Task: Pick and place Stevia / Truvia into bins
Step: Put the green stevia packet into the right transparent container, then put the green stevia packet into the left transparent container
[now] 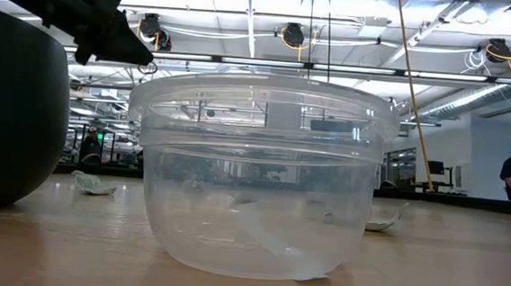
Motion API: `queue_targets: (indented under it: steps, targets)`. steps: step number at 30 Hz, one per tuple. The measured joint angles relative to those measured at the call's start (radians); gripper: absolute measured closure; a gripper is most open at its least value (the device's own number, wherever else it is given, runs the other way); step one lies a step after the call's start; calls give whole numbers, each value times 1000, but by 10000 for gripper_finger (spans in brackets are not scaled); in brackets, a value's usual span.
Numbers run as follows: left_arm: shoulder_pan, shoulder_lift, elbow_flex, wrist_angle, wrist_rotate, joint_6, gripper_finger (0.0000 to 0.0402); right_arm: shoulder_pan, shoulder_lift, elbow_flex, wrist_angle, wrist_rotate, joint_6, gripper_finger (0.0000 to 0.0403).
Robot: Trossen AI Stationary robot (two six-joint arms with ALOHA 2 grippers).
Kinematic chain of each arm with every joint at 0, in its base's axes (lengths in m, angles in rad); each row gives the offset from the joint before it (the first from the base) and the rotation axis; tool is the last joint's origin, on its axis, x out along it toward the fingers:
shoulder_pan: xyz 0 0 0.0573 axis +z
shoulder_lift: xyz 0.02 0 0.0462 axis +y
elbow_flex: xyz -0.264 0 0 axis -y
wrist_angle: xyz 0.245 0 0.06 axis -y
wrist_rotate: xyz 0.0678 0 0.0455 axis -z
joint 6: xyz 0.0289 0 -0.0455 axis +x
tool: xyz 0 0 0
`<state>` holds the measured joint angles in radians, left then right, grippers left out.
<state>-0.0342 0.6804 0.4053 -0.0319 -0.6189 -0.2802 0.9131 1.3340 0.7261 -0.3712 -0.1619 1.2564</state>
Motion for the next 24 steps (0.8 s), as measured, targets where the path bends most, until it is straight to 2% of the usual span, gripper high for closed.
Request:
queue_targets:
  steps: [5, 11, 19, 24]
  targets:
    - [40, 0, 0, 148, -15, 138, 305, -1, 23, 0, -29, 28, 28, 402]
    - [87, 0, 0, 298, -11, 171, 305, -1, 23, 0, -22, 35, 100, 376]
    - [127, 0, 0, 297, -9, 170, 304, -2, 23, 0, -22, 60, 109, 329]
    - [143, 0, 0, 297, -9, 165, 305, -8, 3, 0, -14, 30, 124, 319]
